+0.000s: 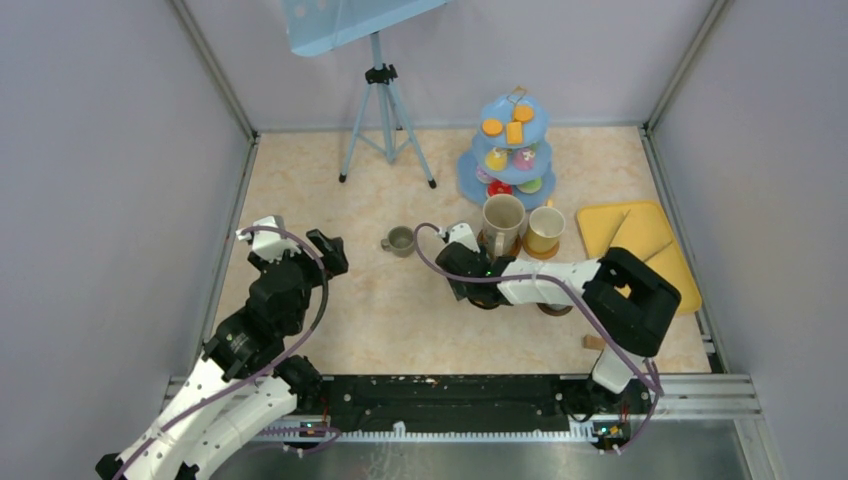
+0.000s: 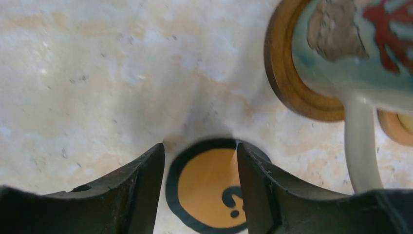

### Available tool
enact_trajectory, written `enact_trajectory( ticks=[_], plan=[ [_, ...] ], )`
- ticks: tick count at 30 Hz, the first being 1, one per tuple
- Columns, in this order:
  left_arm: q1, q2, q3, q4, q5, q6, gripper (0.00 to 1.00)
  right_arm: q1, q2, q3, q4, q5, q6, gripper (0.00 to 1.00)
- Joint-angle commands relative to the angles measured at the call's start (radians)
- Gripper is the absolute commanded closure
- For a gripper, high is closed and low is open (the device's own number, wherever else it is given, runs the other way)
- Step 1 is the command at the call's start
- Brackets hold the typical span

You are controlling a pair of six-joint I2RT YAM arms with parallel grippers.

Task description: Serve the afternoon tea

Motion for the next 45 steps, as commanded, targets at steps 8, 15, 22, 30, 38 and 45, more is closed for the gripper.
enact_trajectory(
  ticks=[8, 15, 22, 30, 38, 45],
  plan=[
    [0.002, 0.067, -0.016, 0.091, 0.039, 0.008, 0.01, 0.0, -0.151, -0.143, -0.063, 0.059, 0.053, 0.44],
    [0.002, 0.061, -0.019, 0.078, 0.035, 0.01, 0.01, 0.0, -0.191, -0.147, -0.11, 0.062, 0.061, 0.46],
    [0.003, 0.126, -0.027, 0.116, 0.068, 0.001, 0.01, 0.0, -0.255, -0.126, -0.062, 0.032, 0.014, 0.43],
    [0.1, 0.323, 0.063, 0.12, 0.183, -0.003, 0.01, 0.0, -0.386, 0.032, -0.028, -0.007, -0.015, 0.29],
    [0.314, 0.363, 0.07, 0.136, 0.432, -0.036, 0.01, -0.018, -0.234, 0.227, 0.009, -0.006, 0.25, 0.21],
    [0.314, 0.24, 0.072, 0.078, 0.39, -0.005, 0.01, -0.019, 0.048, 0.526, -0.199, 0.104, 0.489, 0.23]
  ],
)
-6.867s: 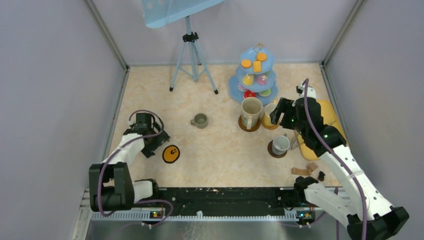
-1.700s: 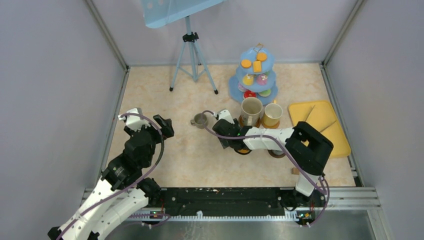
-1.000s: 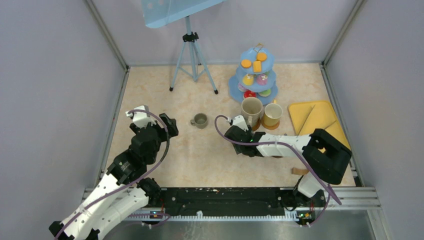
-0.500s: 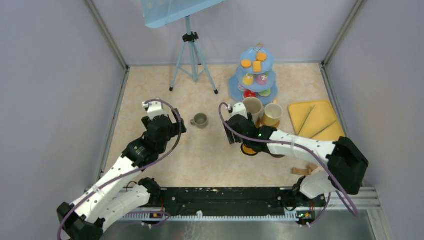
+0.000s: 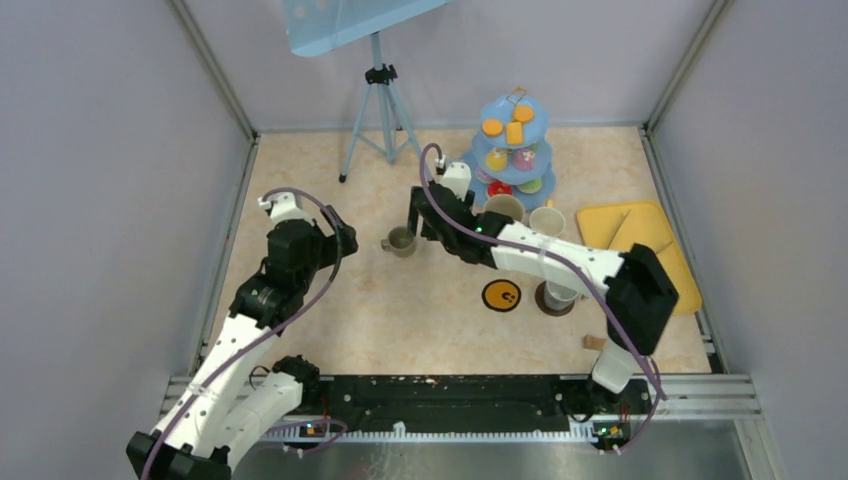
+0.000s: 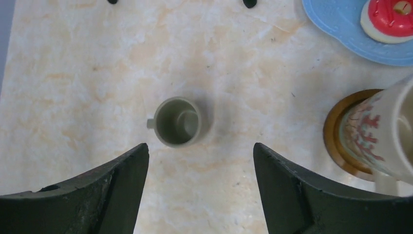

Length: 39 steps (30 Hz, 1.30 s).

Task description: Serve the afternoon tea

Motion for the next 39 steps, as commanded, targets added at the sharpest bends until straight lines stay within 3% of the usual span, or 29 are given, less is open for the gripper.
enact_trajectory(
  ticks=[1, 5, 13, 21, 23, 26, 30, 34, 37, 39],
  plan=[
    [0.005, -0.085, 0.038, -0.016, 0.0, 0.021, 0.01, -0.007, 0.163, 0.194, -0.169, 0.081, 0.192, 0.23],
    [0.004, -0.131, 0.028, -0.03, -0.008, 0.034, 0.01, -0.008, 0.31, 0.321, -0.252, 0.077, 0.241, 0.28],
    [0.003, -0.132, 0.028, -0.024, -0.003, 0.053, 0.01, -0.008, 0.472, 0.39, -0.281, 0.044, 0.266, 0.43],
    [0.003, -0.147, 0.029, -0.029, -0.003, 0.067, 0.01, -0.008, 0.557, 0.483, -0.336, 0.064, 0.227, 0.69],
    [0.004, -0.15, 0.028, -0.031, -0.007, 0.069, 0.01, -0.009, 0.544, 0.499, -0.364, 0.083, 0.214, 0.83],
    [0.005, -0.152, 0.027, -0.032, -0.007, 0.071, 0.01, -0.009, 0.483, 0.491, -0.404, 0.122, 0.162, 1.0],
    [0.004, -0.151, 0.018, -0.019, -0.001, 0.074, 0.01, -0.007, 0.318, 0.374, -0.388, 0.075, -0.097, 1.0],
    [0.004, -0.134, -0.002, 0.01, 0.013, 0.077, 0.01, -0.008, 0.085, 0.119, -0.323, -0.076, -0.334, 1.0],
    [0.005, -0.11, -0.017, 0.037, 0.032, 0.072, 0.01, -0.009, -0.117, -0.08, -0.305, -0.151, -0.378, 1.0],
    [0.003, -0.091, -0.023, 0.053, 0.046, 0.066, 0.01, -0.008, -0.22, -0.156, -0.354, -0.128, -0.314, 1.0]
  ],
)
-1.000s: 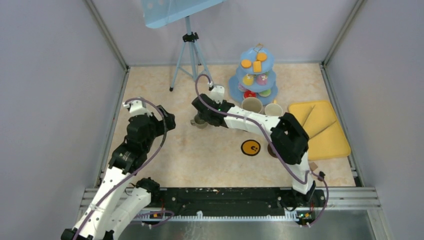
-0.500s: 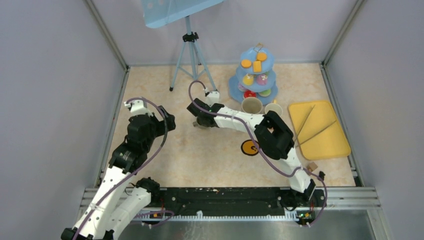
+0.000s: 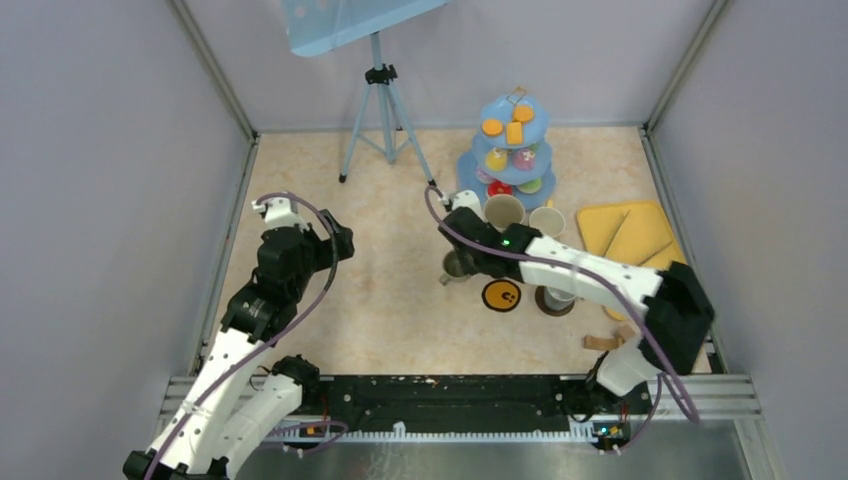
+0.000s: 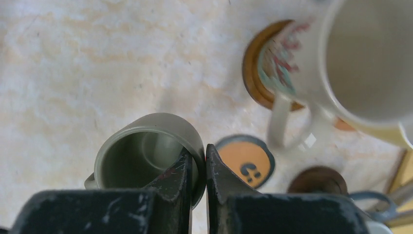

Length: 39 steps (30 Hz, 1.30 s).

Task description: Serve the afternoon tea

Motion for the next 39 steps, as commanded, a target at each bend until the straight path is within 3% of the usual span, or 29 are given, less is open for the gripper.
enact_trajectory(
  ticks=[1, 5, 8, 19, 39],
  plan=[
    [0.003, 0.038, -0.023, 0.083, 0.041, 0.001, 0.01, -0.007, -0.281, -0.162, -0.041, -0.043, -0.003, 1.0],
    [0.004, 0.062, -0.038, 0.116, 0.068, -0.015, 0.01, -0.008, -0.382, -0.288, -0.066, -0.096, 0.125, 1.0],
    [0.003, 0.075, -0.036, 0.119, 0.082, -0.022, 0.01, -0.017, -0.415, -0.34, -0.122, -0.012, 0.202, 1.0],
    [0.005, 0.058, -0.021, 0.08, 0.068, -0.009, 0.01, -0.201, -0.438, -0.446, 0.031, -0.15, 0.004, 1.0],
    [0.004, 0.06, -0.02, 0.076, 0.056, -0.002, 0.01, -0.227, -0.317, -0.523, 0.205, -0.127, 0.016, 1.0]
  ],
)
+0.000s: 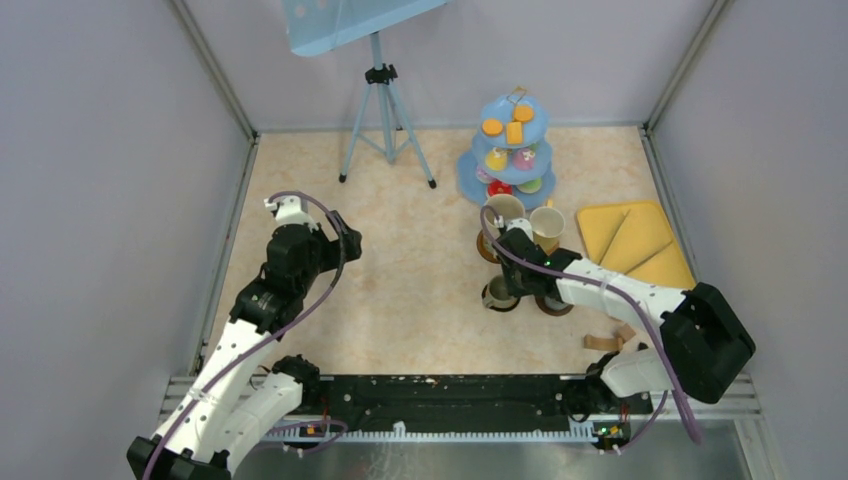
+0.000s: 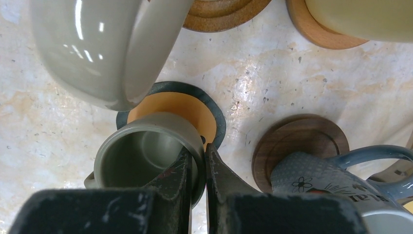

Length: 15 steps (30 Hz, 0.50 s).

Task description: Serve the afternoon tea

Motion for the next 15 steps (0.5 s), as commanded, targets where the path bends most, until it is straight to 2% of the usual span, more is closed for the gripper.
enact_trajectory(
  ticks=[1, 12, 15],
  plan=[
    [0.003, 0.003, 0.017, 0.023, -0.011, 0.009, 0.01, -0.01, 0.001, -0.006, 0.07, 0.023, 0.007, 1.0],
    [0.004, 0.004, 0.024, 0.02, -0.007, 0.009, 0.01, -0.01, 0.019, -0.034, 0.118, 0.028, 0.005, 1.0],
    [0.004, -0.001, 0.023, 0.016, -0.007, 0.008, 0.01, -0.011, 0.005, -0.025, 0.101, 0.022, -0.002, 0.82]
  ],
)
